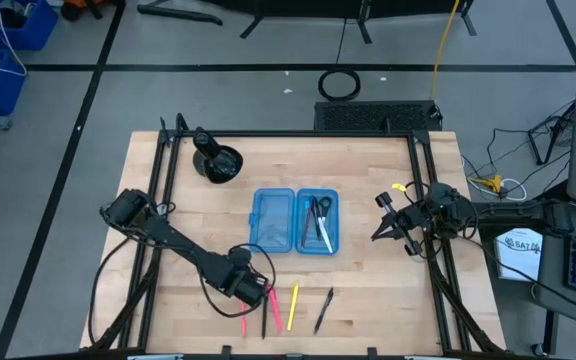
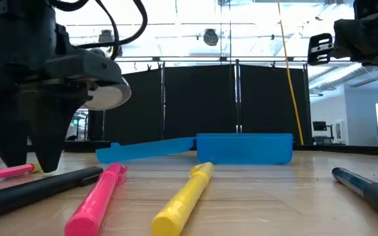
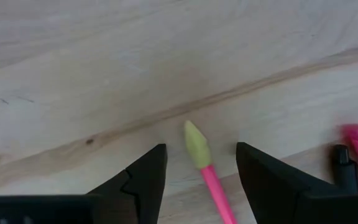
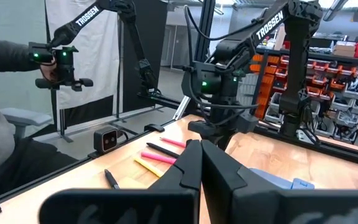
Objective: Pick & place school supplies into a supply box
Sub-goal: Put the pink pencil into the supply box
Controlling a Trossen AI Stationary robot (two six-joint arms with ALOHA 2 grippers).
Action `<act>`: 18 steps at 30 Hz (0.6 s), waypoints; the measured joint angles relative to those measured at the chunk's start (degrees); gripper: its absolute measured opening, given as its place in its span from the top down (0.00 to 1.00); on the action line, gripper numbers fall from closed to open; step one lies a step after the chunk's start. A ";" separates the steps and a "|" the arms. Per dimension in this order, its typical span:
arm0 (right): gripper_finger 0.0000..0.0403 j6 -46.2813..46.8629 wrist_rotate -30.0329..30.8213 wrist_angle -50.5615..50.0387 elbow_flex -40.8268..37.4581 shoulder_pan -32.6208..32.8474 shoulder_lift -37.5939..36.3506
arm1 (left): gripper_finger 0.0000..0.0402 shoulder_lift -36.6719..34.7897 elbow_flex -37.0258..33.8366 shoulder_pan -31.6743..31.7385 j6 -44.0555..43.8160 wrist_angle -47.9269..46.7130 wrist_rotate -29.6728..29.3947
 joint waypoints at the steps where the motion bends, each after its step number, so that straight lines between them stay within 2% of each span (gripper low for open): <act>1: 1.00 0.00 0.00 -0.01 0.00 0.00 0.00 | 0.50 -0.07 -0.55 -0.01 0.03 0.57 -0.16; 11: 1.00 -0.09 0.07 -0.85 0.00 0.00 0.00 | 0.51 -0.18 -4.00 0.25 4.80 4.52 0.23; 14: 1.00 -0.14 0.09 -0.85 0.00 0.00 0.00 | 0.57 -0.18 -4.08 0.59 4.51 4.38 1.19; 18: 1.00 -0.14 0.11 -0.85 0.00 0.00 0.00 | 0.72 -0.06 -3.93 0.59 3.43 3.44 1.37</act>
